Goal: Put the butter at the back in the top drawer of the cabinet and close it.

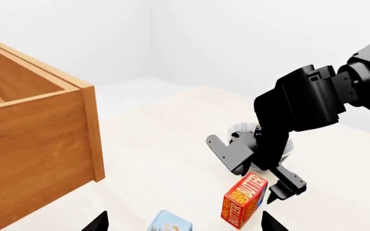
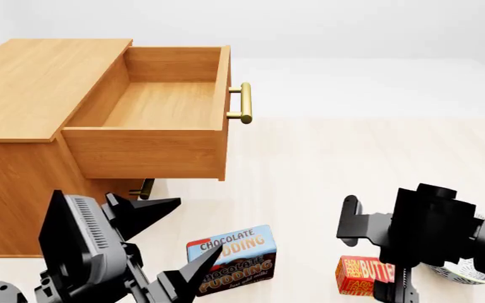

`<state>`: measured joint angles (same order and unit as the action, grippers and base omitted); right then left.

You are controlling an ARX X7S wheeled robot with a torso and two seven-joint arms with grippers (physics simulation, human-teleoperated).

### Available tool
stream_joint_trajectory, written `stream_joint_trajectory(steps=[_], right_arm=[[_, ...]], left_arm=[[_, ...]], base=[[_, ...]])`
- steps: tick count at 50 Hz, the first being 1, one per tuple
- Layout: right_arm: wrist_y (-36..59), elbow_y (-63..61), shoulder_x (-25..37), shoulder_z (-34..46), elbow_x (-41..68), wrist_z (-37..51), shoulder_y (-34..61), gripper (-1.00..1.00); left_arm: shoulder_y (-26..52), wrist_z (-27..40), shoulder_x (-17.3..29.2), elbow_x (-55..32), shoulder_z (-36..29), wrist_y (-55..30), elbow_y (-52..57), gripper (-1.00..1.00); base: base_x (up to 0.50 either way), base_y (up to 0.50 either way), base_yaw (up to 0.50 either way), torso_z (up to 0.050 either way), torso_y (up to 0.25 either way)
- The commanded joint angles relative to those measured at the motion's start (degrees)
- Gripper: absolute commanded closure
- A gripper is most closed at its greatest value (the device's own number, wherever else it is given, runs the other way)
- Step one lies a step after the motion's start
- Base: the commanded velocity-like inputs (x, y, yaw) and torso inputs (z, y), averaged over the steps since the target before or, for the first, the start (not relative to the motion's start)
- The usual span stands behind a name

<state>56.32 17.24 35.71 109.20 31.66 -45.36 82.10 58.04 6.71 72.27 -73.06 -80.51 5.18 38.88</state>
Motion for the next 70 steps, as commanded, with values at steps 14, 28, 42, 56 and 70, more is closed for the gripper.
stream_joint_trajectory(steps=[14,28,42,56,70], right_arm=[[-1.11,3.42,-0.85,0.27,-0.41,-0.45,-1.5,-1.0],[-1.74,4.6,-1.42,-0.38,-0.27,-0.15,-2.14,1.0],[-1.89,4.01,-1.05,-0.93,-0.34,0.89,-2.17,1.0],[1.82,-3.95,2.43,-1.26,0.1,2.97,1.29,1.0],[10.22,-17.47,7.97,-2.58,1.97,5.35,8.85,1.0]], left_arm=[[-0.25,-0.18,-0.07,-0.15,0.25,-0.03,-0.17,-1.0],[-0.55,-0.19,0.01,-0.03,0.35,0.17,-0.21,-1.0],[-0.83,-0.14,-0.1,0.09,0.39,0.13,-0.25,-1.0],[-1.01,-0.71,0.06,-0.08,0.55,0.33,-0.35,-1.0],[-0.3,-1.06,0.6,-0.91,1.04,-0.47,0.28,-1.0]], base=[[0.0,0.0,0.0,0.0,0.0],[0.0,0.0,0.0,0.0,0.0],[0.0,0.0,0.0,0.0,0.0],[0.0,0.0,0.0,0.0,-0.001],[0.0,0.0,0.0,0.0,0.0]])
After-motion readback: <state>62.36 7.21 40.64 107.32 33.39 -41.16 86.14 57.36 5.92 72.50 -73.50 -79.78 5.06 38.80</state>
